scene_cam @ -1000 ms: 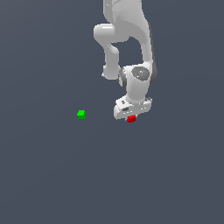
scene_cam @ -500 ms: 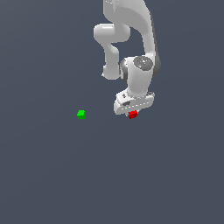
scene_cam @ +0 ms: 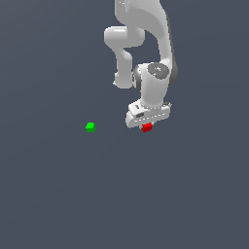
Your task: Stack the red cube on top of the green cube.
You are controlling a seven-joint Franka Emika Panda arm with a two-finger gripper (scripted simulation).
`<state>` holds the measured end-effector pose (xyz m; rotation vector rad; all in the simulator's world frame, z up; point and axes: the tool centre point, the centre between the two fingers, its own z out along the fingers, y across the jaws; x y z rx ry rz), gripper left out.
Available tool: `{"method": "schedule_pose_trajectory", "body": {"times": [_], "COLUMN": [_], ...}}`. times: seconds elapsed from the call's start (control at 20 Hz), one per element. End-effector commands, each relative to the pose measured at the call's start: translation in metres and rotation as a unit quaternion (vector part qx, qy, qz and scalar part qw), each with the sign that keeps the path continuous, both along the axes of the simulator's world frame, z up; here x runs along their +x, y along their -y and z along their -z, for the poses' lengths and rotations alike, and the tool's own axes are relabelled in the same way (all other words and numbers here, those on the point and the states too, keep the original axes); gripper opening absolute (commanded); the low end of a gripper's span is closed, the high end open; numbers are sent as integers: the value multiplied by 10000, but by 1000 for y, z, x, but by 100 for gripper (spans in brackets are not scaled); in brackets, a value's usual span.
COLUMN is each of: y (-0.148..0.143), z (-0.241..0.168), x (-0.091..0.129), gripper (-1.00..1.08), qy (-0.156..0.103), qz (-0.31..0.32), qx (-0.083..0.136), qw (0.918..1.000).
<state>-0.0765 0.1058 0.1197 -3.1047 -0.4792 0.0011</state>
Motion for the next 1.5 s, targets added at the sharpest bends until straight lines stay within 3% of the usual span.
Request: {"method": "schedule_pose_trajectory", "body": {"times": [0.0, 0.45, 1.1, 1.45], "y": [6, 64, 208, 267], "z": [1, 12, 41, 53], "x": [-1, -16, -49, -61], "gripper": [-100, -100, -100, -100], "qy": [3, 2, 4, 4], "qz": [4, 8, 9, 9], "qx": [0, 0, -3, -3], "qw": [10000, 10000, 10000, 10000]}}
